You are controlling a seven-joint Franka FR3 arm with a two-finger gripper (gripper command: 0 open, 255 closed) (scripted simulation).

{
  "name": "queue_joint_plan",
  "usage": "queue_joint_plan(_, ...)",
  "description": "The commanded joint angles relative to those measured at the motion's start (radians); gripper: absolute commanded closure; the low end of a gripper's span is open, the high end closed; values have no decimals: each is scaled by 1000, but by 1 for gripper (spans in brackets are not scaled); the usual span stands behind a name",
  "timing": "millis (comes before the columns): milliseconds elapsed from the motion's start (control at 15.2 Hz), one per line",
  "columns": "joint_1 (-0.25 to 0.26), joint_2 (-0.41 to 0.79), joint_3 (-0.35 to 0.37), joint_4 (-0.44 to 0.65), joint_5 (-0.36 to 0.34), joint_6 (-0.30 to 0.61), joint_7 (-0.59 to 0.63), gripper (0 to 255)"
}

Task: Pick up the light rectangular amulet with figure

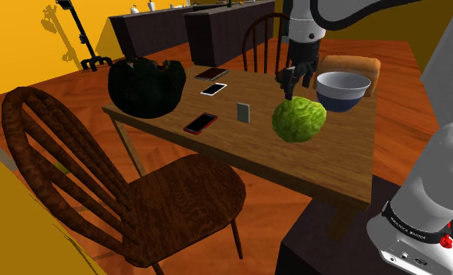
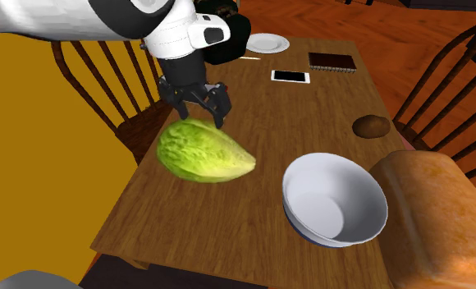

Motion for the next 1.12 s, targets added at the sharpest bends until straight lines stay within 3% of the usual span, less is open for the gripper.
queue_joint_plan(0,3,89,2,39,10,36,3,0)
queue_joint_plan(726,19,527,7,371,66,136,-14,0)
queue_joint_plan(1056,19,545,7,336,66,189,-13,0)
